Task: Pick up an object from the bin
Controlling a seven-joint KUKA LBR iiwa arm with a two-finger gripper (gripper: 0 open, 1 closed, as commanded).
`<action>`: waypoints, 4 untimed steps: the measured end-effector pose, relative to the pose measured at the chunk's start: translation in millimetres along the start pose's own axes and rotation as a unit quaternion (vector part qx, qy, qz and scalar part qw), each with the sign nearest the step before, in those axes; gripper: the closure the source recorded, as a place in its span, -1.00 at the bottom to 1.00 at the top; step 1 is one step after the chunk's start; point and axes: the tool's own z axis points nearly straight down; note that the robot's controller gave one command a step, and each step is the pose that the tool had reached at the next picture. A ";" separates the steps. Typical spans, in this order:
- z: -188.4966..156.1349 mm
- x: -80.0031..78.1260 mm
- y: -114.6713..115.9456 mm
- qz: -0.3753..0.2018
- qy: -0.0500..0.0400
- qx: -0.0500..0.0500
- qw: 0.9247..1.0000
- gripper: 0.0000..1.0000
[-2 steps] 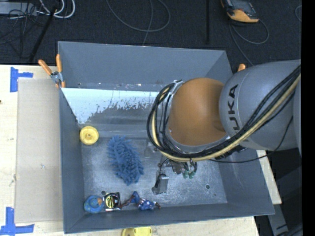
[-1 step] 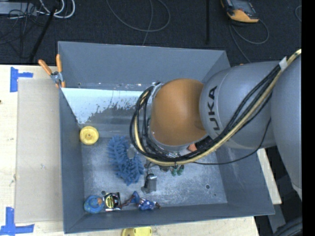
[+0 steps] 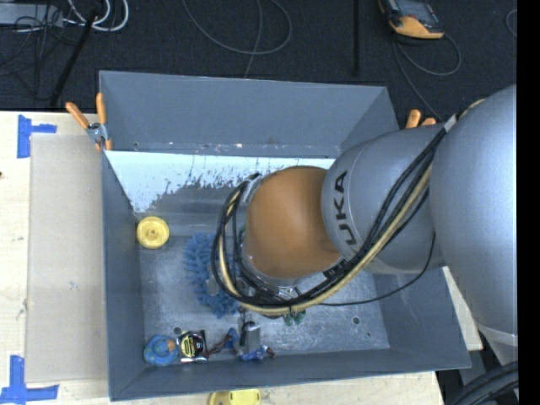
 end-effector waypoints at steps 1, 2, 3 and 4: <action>20.8 2.8 -20.3 0.020 0.002 -0.001 1.000 -1.00; 23.1 6.2 -64.0 -0.013 0.001 0.000 1.000 -1.00; -21.7 10.5 -67.6 0.033 0.005 0.000 0.999 -1.00; -42.5 -5.6 -68.2 0.025 -0.004 0.001 1.000 -1.00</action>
Offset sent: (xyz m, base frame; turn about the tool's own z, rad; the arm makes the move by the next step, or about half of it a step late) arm 0.0194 -0.0826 -0.0220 0.0034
